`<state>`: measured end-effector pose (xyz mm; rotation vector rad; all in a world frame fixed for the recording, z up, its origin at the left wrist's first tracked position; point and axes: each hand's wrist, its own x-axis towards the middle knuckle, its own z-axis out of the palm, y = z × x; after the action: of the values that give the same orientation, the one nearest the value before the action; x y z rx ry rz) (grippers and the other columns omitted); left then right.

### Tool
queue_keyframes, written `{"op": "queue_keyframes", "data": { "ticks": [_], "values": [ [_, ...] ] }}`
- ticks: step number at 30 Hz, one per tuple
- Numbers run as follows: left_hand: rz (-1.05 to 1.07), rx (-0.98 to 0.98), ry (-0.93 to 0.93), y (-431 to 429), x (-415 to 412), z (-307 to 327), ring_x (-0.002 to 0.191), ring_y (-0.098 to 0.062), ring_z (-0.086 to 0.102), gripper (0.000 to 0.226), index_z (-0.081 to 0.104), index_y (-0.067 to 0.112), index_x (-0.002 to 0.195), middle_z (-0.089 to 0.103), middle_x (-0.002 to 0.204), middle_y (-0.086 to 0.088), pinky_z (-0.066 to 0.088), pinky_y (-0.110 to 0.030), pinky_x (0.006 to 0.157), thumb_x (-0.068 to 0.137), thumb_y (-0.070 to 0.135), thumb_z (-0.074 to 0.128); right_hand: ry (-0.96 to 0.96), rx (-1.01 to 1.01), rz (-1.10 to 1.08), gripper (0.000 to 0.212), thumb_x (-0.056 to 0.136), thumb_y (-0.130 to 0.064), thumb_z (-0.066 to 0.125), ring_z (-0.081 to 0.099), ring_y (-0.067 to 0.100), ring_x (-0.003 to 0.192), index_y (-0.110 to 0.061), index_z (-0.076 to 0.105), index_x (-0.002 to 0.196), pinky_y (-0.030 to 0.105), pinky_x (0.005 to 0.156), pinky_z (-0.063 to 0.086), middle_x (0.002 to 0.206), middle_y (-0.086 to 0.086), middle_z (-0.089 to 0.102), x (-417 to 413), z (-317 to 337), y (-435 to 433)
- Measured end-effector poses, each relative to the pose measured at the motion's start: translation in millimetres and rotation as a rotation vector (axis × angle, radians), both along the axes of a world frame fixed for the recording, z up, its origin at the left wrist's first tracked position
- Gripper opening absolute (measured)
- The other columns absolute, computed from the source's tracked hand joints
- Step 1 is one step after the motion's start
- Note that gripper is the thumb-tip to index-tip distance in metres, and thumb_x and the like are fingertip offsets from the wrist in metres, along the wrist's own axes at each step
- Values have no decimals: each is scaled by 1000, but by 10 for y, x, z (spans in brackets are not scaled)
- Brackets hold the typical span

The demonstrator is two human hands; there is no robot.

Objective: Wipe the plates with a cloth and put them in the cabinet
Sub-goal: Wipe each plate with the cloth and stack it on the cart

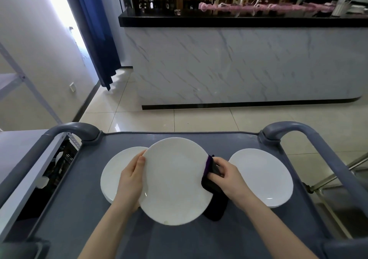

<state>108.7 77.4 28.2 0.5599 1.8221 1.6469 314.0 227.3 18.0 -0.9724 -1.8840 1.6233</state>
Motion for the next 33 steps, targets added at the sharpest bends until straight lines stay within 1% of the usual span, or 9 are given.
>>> {"op": "queue_keyframes", "data": {
  "ticks": [3, 9, 12, 16, 20, 23, 26, 29, 33],
  "values": [
    [-151, -26, 93, 35, -22, 88, 92, 8, 65, 36, 70, 57, 103, 71, 106, 26, 50, -18, 72, 108, 35, 41, -34, 64, -2, 29, 84, -1, 69, 69, 18, 100, -19, 69, 106, 41, 93, 53, 101, -1, 75, -62, 122, 100],
    [-426, -126, 276, 227, -61, 242, 96, 8, 64, 29, 66, 58, 109, 72, 105, 20, 47, -10, 74, 106, 38, 45, -129, 263, 192, 23, 83, -8, 70, 67, 11, 99, -20, 71, 103, 33, 92, 52, 98, -8, 74, -303, 409, 248],
    [-390, -153, 282, 322, -171, 308, 77, -2, 66, 22, 59, 66, 107, 71, 91, -1, 50, -15, 66, 101, 47, 50, -25, 157, 142, 20, 86, -6, 70, 69, 13, 97, -15, 72, 103, 29, 89, 53, 98, -3, 75, -332, 393, 281],
    [-221, -63, 187, 266, -252, 228, 84, -2, 69, 19, 60, 62, 110, 75, 94, 16, 55, -31, 75, 99, 46, 57, 181, -61, -146, 20, 86, -3, 69, 70, 21, 100, -13, 74, 103, 36, 91, 54, 99, 2, 76, -317, 223, 207],
    [-73, 123, -83, 120, -6, -57, 98, -11, 73, 40, 55, 53, 121, 74, 109, 15, 60, -28, 69, 90, 32, 69, 351, -345, -446, 22, 87, 1, 66, 68, 29, 105, -13, 73, 103, 43, 96, 54, 104, 9, 75, -322, 55, 115],
    [-7, 166, -83, 173, 227, -172, 109, -5, 66, 55, 47, 54, 129, 65, 118, 25, 58, -35, 87, 88, 25, 69, 358, -411, -499, 22, 87, 3, 66, 67, 31, 107, -10, 72, 104, 45, 97, 53, 105, 10, 75, -341, -64, 8],
    [-33, 154, -104, 152, 193, -215, 114, -11, 65, 61, 45, 52, 135, 64, 123, 21, 59, -42, 90, 87, 23, 71, 265, -377, -430, 22, 85, 4, 67, 68, 31, 104, -12, 73, 99, 44, 94, 54, 100, 9, 76, -260, -60, 69],
    [-227, 129, -15, 57, -1, -105, 105, -5, 68, 58, 51, 56, 130, 67, 118, 22, 60, -26, 73, 83, 26, 68, 183, -230, -246, 24, 83, 2, 70, 70, 27, 100, -14, 74, 100, 41, 92, 56, 99, 6, 76, -192, 91, 239],
    [-503, -43, 143, 81, -148, 110, 105, -1, 66, 53, 52, 60, 128, 65, 118, 25, 58, -24, 77, 87, 31, 66, 27, 106, 54, 20, 81, -7, 75, 70, 16, 96, -19, 75, 97, 28, 87, 55, 94, -3, 77, -315, 376, 396]
  ]
}}
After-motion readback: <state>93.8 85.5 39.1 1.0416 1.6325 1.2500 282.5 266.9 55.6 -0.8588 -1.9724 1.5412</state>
